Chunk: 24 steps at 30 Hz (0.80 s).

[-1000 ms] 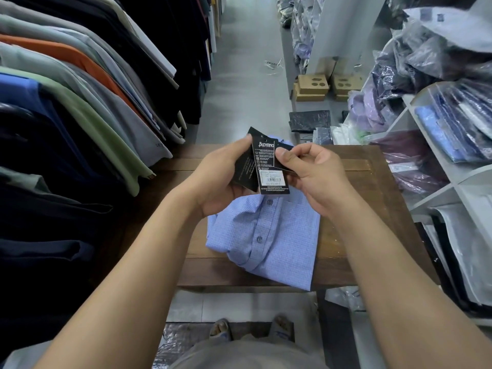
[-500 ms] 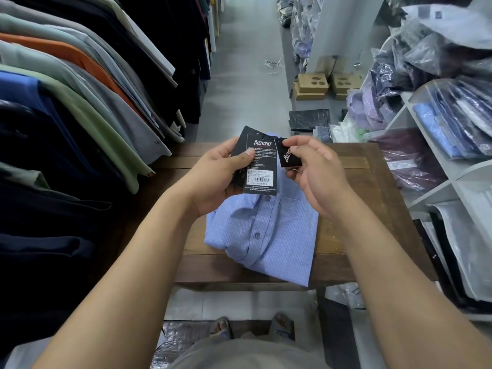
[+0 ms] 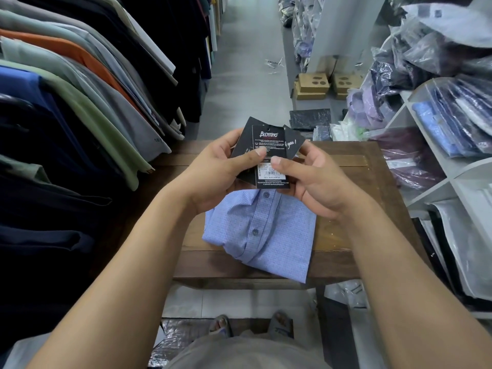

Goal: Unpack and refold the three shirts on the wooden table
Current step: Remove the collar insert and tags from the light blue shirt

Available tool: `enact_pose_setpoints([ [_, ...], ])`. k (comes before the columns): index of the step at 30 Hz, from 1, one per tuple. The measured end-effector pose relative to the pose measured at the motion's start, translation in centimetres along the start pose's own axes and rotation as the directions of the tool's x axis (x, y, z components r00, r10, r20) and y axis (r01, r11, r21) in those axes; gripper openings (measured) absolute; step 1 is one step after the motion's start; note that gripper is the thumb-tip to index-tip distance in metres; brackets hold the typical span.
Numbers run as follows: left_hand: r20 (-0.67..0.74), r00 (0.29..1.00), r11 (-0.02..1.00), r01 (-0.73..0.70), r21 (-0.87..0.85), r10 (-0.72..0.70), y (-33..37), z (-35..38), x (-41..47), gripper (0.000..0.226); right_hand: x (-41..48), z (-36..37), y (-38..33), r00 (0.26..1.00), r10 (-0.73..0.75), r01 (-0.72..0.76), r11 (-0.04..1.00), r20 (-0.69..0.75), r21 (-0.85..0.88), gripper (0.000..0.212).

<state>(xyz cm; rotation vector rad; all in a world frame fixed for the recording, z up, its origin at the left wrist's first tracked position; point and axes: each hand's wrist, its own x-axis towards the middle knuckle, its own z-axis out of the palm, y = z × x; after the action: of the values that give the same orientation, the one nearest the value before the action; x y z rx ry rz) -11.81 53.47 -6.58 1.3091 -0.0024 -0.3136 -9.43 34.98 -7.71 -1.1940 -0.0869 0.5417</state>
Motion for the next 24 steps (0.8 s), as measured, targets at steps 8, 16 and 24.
enact_pose_setpoints([
  [8, 0.12, 0.992, 0.999, -0.039, -0.023, 0.042, 0.5, -0.6, -0.7, 0.057, -0.7, -0.5, -0.8, 0.994, 0.021, -0.03, 0.997, 0.112, 0.076, 0.025],
  [16, 0.129, 0.989, 0.998, -0.067, -0.003, 0.067, -0.2, -0.9, -1.0, 0.083, -1.1, -0.8, -0.5, 0.984, 0.015, -0.025, 0.998, 0.176, 0.057, 0.029],
  [24, 0.162, 0.982, 0.994, -0.104, 0.041, 0.096, -0.7, -1.1, -1.2, 0.093, -1.1, -0.7, -0.1, 0.992, -0.002, -0.005, 0.998, 0.127, 0.058, 0.027],
])
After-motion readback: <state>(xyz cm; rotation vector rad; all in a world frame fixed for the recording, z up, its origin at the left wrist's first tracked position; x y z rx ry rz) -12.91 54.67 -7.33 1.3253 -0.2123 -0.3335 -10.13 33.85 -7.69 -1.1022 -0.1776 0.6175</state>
